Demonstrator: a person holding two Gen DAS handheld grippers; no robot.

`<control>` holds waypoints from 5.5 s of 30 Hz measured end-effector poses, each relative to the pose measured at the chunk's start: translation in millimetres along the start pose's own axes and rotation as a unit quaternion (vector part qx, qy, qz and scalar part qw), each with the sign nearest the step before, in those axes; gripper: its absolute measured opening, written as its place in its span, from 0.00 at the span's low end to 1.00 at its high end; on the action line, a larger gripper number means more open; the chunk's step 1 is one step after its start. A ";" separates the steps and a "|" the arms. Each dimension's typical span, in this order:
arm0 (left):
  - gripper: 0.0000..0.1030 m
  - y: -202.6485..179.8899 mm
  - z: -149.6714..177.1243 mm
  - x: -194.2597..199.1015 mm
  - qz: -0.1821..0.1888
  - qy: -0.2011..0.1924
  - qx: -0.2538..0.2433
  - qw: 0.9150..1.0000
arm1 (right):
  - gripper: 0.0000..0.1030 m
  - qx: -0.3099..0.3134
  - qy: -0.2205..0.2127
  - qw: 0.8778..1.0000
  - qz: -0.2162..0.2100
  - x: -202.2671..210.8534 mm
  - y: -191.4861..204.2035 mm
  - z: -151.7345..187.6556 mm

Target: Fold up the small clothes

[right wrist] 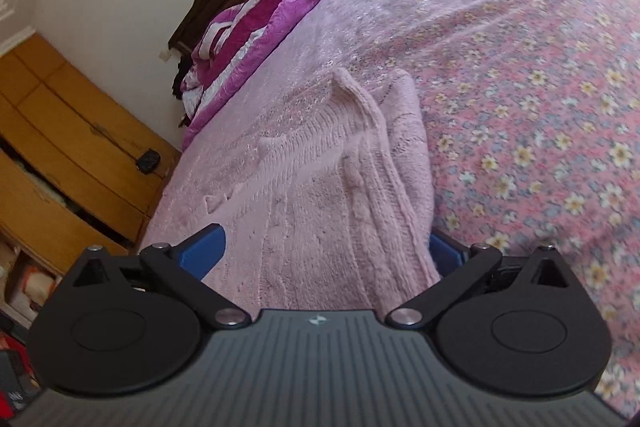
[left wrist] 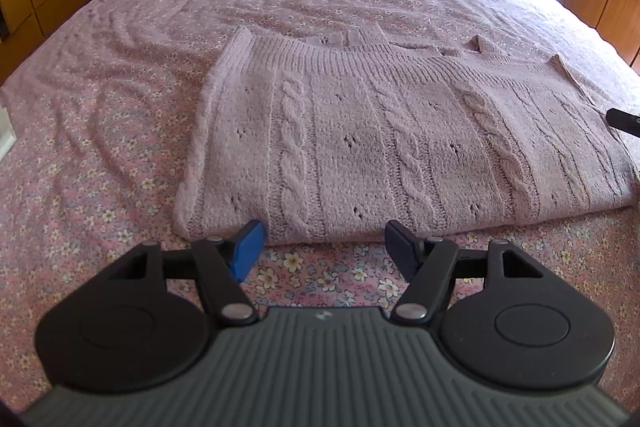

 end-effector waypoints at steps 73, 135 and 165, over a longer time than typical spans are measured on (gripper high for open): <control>0.66 74.1 -48.1 31.0 -0.007 -0.058 0.000 0.998 | 0.29 -0.001 0.034 0.992 -0.123 6.0 237.7 19.4; 0.66 10.2 -102.5 -28.6 0.051 -0.085 -0.095 0.991 | 0.89 0.044 -0.031 0.997 0.054 18.2 146.3 118.3; 0.40 88.4 -75.8 -25.8 0.108 -0.123 0.116 0.980 | 0.93 0.078 -0.063 0.994 0.045 2.2 139.6 132.1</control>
Point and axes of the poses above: each gripper's, at about its wrist camera, not at the fingertips, and x roughly against the way its jaws point, y to its left, z to its underside, the point moved 9 cm from there along -x, roughly the way its jaws point, and after that the axes turned 11 degrees about z, right-handed, at the moved point
